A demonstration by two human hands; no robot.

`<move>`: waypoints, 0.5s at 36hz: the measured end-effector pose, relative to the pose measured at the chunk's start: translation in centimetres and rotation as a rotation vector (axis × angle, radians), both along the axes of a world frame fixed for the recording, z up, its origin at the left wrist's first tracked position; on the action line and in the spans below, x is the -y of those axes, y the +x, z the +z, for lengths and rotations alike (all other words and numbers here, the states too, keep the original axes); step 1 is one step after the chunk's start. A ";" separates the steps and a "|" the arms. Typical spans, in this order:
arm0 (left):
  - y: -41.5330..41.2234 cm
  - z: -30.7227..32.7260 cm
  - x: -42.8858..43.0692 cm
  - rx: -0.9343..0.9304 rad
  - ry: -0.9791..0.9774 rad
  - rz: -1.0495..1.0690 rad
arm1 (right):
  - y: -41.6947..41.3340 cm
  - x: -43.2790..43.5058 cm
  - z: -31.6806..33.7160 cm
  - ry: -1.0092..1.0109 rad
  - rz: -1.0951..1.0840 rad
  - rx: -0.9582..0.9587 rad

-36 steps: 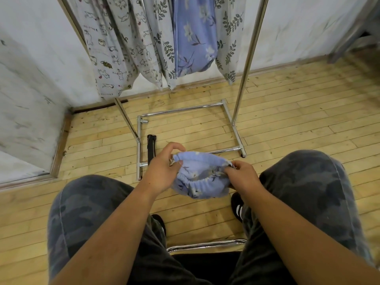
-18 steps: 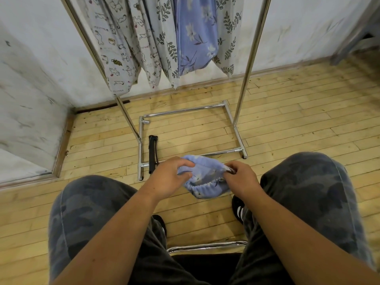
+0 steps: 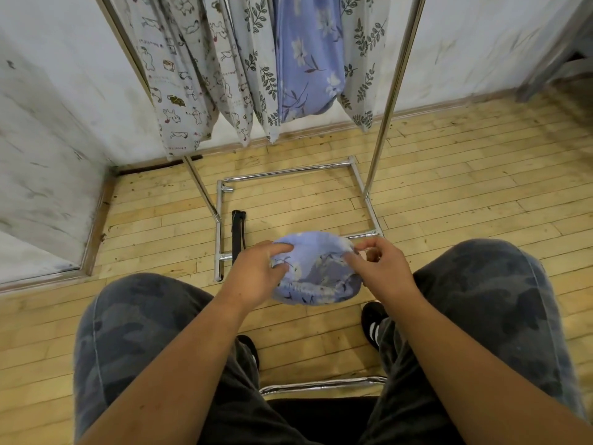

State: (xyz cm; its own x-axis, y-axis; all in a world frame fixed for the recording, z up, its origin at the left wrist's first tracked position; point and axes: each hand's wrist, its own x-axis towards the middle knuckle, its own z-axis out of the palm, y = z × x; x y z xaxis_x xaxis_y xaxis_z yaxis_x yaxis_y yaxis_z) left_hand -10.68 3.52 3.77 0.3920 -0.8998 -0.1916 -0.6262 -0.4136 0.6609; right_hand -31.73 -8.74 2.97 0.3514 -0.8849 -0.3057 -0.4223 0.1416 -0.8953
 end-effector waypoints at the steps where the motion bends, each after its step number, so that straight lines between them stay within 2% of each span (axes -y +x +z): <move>1: -0.1 0.1 0.0 -0.025 -0.018 0.004 | 0.1 -0.2 0.3 -0.015 0.001 0.065; 3: -0.6 0.2 0.2 -0.073 -0.033 0.001 | 0.3 -0.6 0.7 -0.030 0.005 0.151; 7: -1.2 0.1 0.3 -0.154 -0.016 -0.035 | 0.5 -1.1 1.3 0.080 0.037 0.321; 9: -1.4 0.2 0.3 -0.169 -0.003 -0.045 | 0.8 -1.5 1.7 0.062 0.085 0.347; 12: -1.6 0.5 0.3 -0.197 0.001 -0.046 | 1.0 -1.8 1.1 -0.003 0.176 0.301; 15: -1.7 0.6 0.4 -0.228 -0.022 -0.043 | 0.7 -2.1 0.1 -0.115 0.362 0.122; 18: -1.6 0.5 0.3 -0.233 -0.040 -0.027 | 0.5 -2.3 -0.2 -0.161 0.470 0.057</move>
State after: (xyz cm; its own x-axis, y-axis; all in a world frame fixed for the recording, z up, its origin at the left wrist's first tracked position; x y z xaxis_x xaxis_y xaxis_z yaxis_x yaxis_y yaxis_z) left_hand -12.26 3.17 4.28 0.3168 -0.9183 -0.2375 -0.4658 -0.3688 0.8044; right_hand -31.18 -6.45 2.72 0.7356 -0.6613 -0.1466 -0.3571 -0.1947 -0.9135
